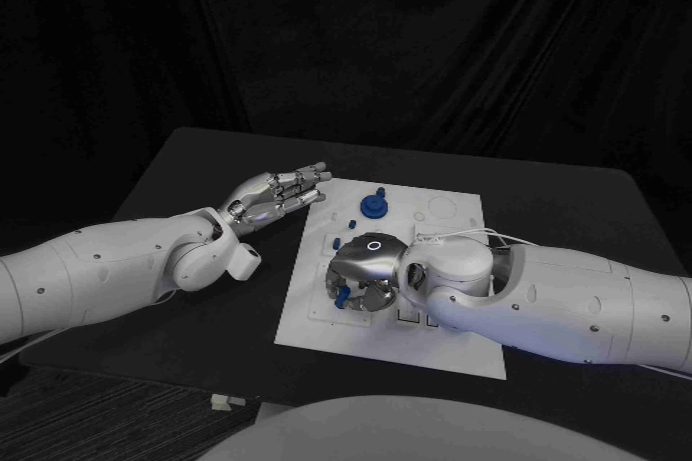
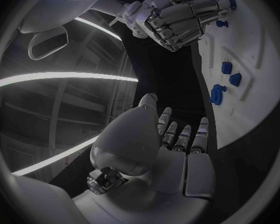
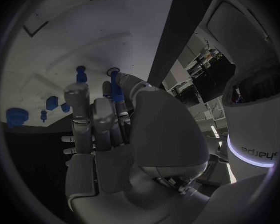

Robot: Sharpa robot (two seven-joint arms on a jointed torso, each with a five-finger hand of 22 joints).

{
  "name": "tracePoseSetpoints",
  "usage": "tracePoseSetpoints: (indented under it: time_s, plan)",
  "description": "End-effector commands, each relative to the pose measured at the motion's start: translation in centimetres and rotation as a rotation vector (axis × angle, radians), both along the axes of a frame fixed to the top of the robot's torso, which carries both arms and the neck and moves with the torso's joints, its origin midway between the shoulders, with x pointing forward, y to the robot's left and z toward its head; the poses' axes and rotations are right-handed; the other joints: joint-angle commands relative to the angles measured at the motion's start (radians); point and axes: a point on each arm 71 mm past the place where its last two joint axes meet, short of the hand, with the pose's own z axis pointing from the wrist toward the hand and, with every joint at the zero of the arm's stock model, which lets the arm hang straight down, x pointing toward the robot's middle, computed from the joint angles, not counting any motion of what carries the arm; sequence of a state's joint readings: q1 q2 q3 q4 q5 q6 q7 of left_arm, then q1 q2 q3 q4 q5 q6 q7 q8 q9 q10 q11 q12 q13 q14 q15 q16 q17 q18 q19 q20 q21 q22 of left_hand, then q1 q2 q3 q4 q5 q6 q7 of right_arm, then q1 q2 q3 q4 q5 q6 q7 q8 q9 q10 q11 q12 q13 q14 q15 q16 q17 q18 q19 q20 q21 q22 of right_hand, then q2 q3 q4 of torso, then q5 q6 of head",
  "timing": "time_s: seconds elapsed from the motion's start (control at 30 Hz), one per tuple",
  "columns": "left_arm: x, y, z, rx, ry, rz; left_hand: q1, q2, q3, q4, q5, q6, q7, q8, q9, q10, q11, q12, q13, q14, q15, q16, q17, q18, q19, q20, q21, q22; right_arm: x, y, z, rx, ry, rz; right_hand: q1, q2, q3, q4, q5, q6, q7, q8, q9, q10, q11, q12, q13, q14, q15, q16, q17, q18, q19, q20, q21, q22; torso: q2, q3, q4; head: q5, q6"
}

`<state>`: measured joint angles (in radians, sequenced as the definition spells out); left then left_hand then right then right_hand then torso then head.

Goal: Assemble the parts on the task board

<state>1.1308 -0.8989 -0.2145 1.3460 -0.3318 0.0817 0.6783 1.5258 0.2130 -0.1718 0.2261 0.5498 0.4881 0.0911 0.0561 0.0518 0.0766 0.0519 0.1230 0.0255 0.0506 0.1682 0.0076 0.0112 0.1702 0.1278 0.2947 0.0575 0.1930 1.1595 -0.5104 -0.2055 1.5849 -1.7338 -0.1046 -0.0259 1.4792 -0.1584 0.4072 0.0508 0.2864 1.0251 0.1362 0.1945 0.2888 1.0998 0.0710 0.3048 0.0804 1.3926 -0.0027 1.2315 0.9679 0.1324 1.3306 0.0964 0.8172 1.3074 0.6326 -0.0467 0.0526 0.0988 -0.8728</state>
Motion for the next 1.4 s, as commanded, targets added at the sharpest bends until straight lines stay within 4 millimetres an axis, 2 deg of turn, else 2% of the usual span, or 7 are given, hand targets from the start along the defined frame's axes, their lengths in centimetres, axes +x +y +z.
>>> tracePoseSetpoints:
  time_s: [0.03,0.6,1.13,1.17,1.23,1.33,1.4]
  plan:
    - [-0.12,-0.2,0.41,-0.054,-0.038,-0.017,0.007,0.006,0.005,0.0,0.003,0.008,0.0,0.005,0.002,0.0,0.008,0.004,0.002,0.001,0.004,0.007,0.002,-0.012,0.005,-0.001,0.004,-0.001,-0.09,-0.16,-0.47,-0.03,0.008,-0.007,0.009,0.0,0.001,-0.005,0.007,-0.005,0.0,-0.005,-0.001,-0.004,0.005,-0.007,0.0,-0.006,-0.002,-0.003,0.001,-0.003,-0.005,-0.001,-0.004,0.093,0.0,0.0001,0.0001,0.001,0.0]
    - [-0.09,-0.19,0.27,-0.049,-0.029,-0.019,0.011,0.007,0.01,-0.003,0.004,0.02,0.004,0.008,0.003,0.002,0.012,0.005,0.002,0.001,0.004,0.007,0.002,-0.013,0.006,-0.001,0.004,-0.002,-0.04,-0.48,-0.45,-0.043,-0.031,-0.005,0.007,0.001,0.003,-0.008,0.012,0.002,-0.001,-0.003,0.001,-0.01,0.007,-0.012,0.0,-0.008,-0.001,-0.004,0.0,-0.003,-0.007,0.0,-0.003,0.093,0.0,0.0,0.0001,0.001,0.0]
    - [-0.09,-0.25,0.18,-0.047,-0.023,-0.022,0.012,0.009,0.013,-0.003,0.005,0.022,0.005,0.009,0.003,0.003,0.014,0.006,0.002,0.002,0.004,0.007,0.002,-0.014,0.007,-0.001,0.004,-0.002,-0.21,-0.34,-0.36,-0.048,-0.049,0.005,-0.009,-0.003,0.02,-0.03,0.094,0.006,-0.004,-0.014,0.007,-0.029,0.008,-0.031,0.002,-0.014,-0.003,-0.006,-0.005,-0.001,-0.018,-0.002,0.003,0.092,0.0,0.0001,0.0002,0.002,0.0]
    - [-0.08,-0.26,0.18,-0.047,-0.022,-0.022,0.012,0.009,0.013,-0.003,0.005,0.022,0.005,0.009,0.003,0.003,0.014,0.006,0.002,0.002,0.004,0.007,0.002,-0.014,0.007,-0.001,0.004,-0.002,-0.23,-0.3,-0.36,-0.049,-0.048,0.006,-0.011,-0.004,0.021,-0.031,0.091,-0.002,-0.003,-0.02,0.004,-0.034,0.009,-0.033,0.002,-0.016,-0.003,-0.008,-0.007,0.0,-0.02,-0.002,0.0,0.091,0.0,0.0001,0.0004,0.001,0.0]
    - [-0.08,-0.28,0.17,-0.047,-0.021,-0.023,0.013,0.009,0.014,-0.004,0.005,0.024,0.006,0.009,0.003,0.003,0.014,0.006,0.002,0.003,0.004,0.007,0.002,-0.014,0.008,-0.001,0.005,-0.002,-0.26,-0.24,-0.36,-0.051,-0.047,0.008,-0.023,-0.005,0.023,-0.031,0.052,-0.034,-0.004,-0.045,-0.007,-0.045,0.012,-0.036,0.004,-0.02,0.001,-0.011,-0.011,0.0,-0.028,0.001,-0.006,0.088,0.0,0.0001,0.0002,0.001,0.0]
    - [-0.07,-0.32,0.15,-0.047,-0.02,-0.024,0.013,0.009,0.014,-0.004,0.005,0.024,0.006,0.009,0.003,0.003,0.014,0.006,0.002,0.003,0.004,0.007,0.002,-0.014,0.008,-0.001,0.005,-0.002,-0.32,-0.12,-0.36,-0.052,-0.046,0.013,-0.034,-0.01,0.024,-0.031,0.011,-0.079,-0.03,-0.078,-0.021,-0.06,0.017,-0.039,0.006,-0.025,0.005,-0.014,-0.017,0.001,-0.034,0.006,-0.012,0.085,0.0,0.0001,0.0,0.0,0.0]
    - [-0.06,-0.36,0.13,-0.046,-0.018,-0.025,0.013,0.009,0.014,-0.004,0.005,0.024,0.006,0.009,0.003,0.003,0.014,0.006,0.002,0.003,0.004,0.007,0.002,-0.014,0.008,-0.001,0.005,-0.002,-0.37,-0.02,-0.37,-0.052,-0.044,0.019,-0.048,-0.015,0.019,-0.027,-0.02,-0.11,-0.038,-0.1,-0.031,-0.08,0.021,-0.043,0.007,-0.027,0.004,-0.015,-0.02,0.003,-0.038,0.007,-0.016,0.084,0.0,0.0,0.0,0.001,0.0]
